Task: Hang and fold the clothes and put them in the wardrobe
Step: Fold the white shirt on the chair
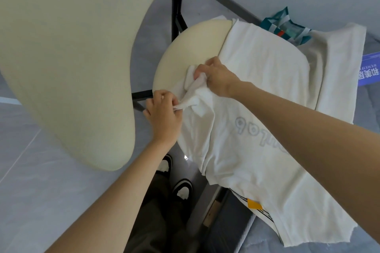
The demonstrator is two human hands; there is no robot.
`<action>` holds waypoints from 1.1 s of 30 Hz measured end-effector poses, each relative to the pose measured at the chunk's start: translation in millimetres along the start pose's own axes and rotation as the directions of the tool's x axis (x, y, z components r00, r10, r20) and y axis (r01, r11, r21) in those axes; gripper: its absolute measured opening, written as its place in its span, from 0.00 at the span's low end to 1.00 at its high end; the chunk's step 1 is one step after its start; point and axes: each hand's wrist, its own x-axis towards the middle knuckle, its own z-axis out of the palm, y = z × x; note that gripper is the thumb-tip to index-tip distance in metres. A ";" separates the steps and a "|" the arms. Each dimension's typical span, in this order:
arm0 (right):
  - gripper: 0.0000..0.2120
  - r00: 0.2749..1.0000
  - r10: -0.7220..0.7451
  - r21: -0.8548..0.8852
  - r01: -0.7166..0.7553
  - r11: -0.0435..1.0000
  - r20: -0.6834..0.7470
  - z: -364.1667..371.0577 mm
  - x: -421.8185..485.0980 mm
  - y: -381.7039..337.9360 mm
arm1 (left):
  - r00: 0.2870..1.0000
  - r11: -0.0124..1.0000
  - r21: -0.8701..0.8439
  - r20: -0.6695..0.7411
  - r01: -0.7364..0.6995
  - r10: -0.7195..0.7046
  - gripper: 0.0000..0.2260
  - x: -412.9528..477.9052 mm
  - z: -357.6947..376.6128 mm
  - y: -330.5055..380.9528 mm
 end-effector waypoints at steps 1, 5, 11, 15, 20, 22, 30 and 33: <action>0.13 1.000 -0.009 0.021 0.009 1.000 0.011 -1.7 3.1 -2.8 | 0.999 0.997 -0.058 -0.024 -0.049 0.048 0.08 -4.2 -2.9 -1.1; 0.09 0.987 -0.139 0.086 0.146 0.986 -0.079 -12.6 12.5 -18.4 | 0.989 0.985 -0.154 -0.141 -0.073 0.051 0.14 -20.0 -13.4 1.7; 0.15 0.939 -0.249 0.151 0.289 0.945 -0.237 -32.8 4.8 -37.8 | 0.941 0.970 -0.214 -0.287 0.117 -0.177 0.10 -32.4 -18.9 18.7; 0.15 0.940 -0.235 0.024 0.248 0.968 -0.247 -44.2 -20.3 -23.4 | 0.930 0.965 -0.158 -0.339 -0.209 0.146 0.11 -45.8 -19.7 33.0; 0.15 0.926 -0.145 -0.067 0.129 0.989 -0.349 -50.2 -74.5 26.1 | 0.830 0.822 -0.156 -0.225 -0.547 0.510 0.08 -65.7 -9.3 68.0; 0.16 0.929 -0.090 -0.081 0.065 0.995 -0.360 -49.8 -101.8 50.2 | 0.801 0.769 -0.235 -0.092 -0.594 0.591 0.07 -80.4 0.1 79.1; 0.22 0.885 0.385 -0.009 -0.401 0.916 -0.263 -15.4 -177.4 106.3 | 0.315 0.453 -0.309 0.406 -0.836 0.858 0.10 -148.3 31.2 87.4; 0.13 0.748 0.630 0.474 -0.486 0.734 -0.209 0.3 -179.8 111.0 | 0.466 0.566 -0.243 0.366 -0.788 0.806 0.10 -149.2 29.7 74.4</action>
